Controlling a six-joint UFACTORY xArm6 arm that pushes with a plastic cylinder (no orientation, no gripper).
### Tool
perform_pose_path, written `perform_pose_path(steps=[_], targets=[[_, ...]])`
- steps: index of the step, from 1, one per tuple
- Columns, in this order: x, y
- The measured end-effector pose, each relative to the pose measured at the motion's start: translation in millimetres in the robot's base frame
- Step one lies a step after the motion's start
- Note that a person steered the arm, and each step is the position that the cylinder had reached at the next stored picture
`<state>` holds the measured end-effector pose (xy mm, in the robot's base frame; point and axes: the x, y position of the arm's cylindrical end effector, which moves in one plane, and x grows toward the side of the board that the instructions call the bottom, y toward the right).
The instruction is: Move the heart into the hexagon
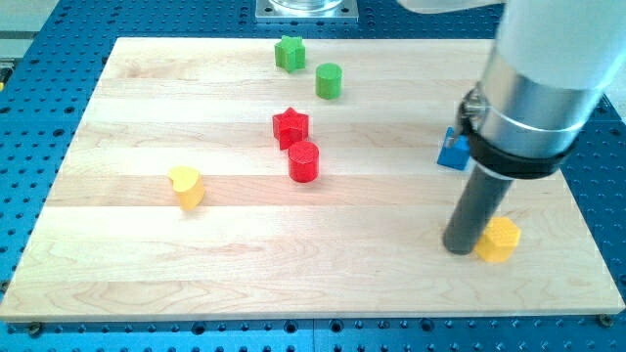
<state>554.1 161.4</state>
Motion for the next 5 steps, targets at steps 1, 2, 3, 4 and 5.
perform_pose_path(steps=[1,2,3,4,5], targets=[[-25.2,13.0],[-11.2,27.6],[-0.9,25.1],[12.5,-70.2],[16.9,-237.0]])
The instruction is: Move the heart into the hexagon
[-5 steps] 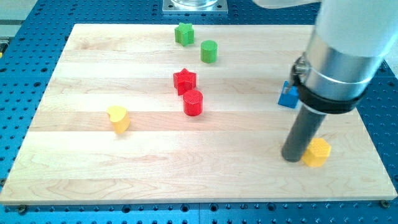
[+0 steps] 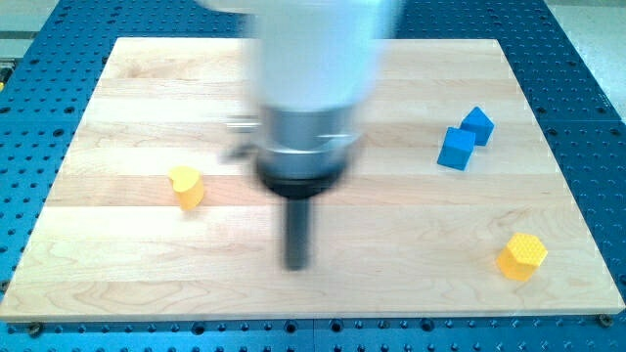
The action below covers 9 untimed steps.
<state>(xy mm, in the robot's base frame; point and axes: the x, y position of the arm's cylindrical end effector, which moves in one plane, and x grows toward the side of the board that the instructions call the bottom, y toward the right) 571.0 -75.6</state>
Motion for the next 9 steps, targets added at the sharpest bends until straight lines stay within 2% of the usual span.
perform_pose_path(steps=[1,2,3,5,6,7,9], targets=[[-19.5,-152.4],[-76.6,-199.4],[-97.9,-147.3],[-81.3,42.4],[-89.9,-44.5],[-60.4,-16.0],[-35.2,184.9]])
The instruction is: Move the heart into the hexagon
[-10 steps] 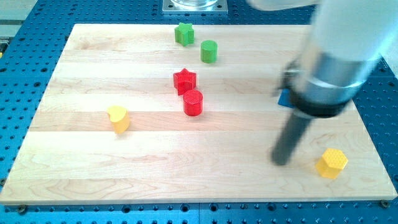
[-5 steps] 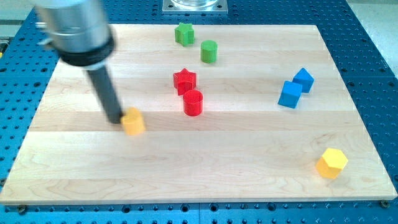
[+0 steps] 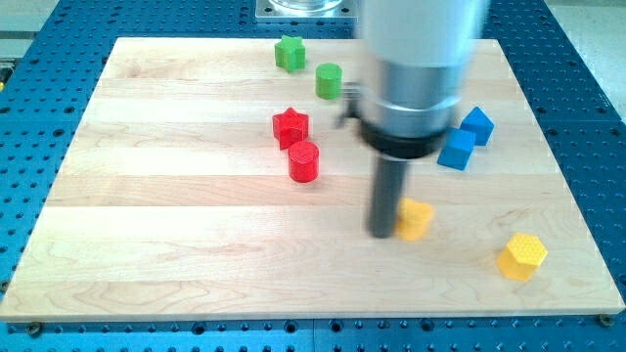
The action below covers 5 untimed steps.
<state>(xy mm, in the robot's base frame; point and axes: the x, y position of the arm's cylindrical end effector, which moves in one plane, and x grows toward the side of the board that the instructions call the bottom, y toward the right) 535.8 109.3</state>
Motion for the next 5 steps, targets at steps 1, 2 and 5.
perform_pose_path(steps=[1,2,5], targets=[[0.0,-8.8],[-21.5,16.0],[11.4,83.1]])
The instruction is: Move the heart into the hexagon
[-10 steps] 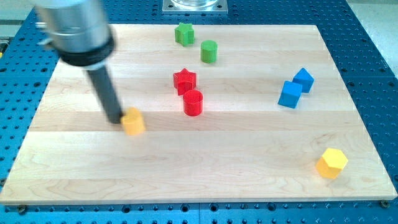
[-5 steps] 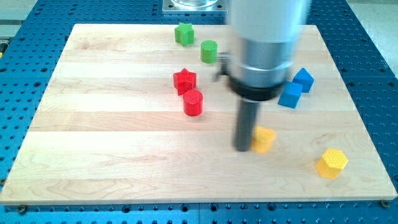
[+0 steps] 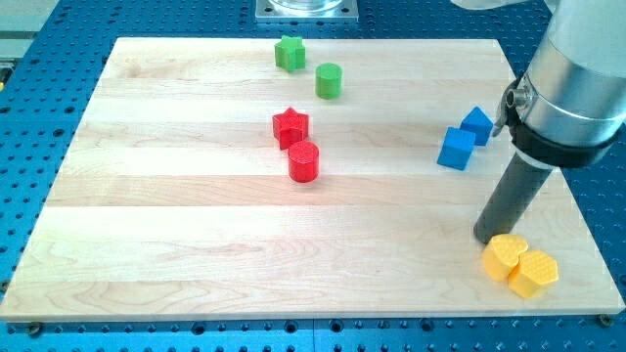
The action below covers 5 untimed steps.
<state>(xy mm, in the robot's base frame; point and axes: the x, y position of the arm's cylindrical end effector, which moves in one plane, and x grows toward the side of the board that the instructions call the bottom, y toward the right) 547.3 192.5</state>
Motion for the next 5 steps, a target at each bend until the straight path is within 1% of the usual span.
perform_pose_path(steps=[1,2,3,4,5], targets=[[5.1,-0.5],[-28.3,-37.8],[-28.7,-84.5],[-28.7,-108.2],[-28.7,-110.3]])
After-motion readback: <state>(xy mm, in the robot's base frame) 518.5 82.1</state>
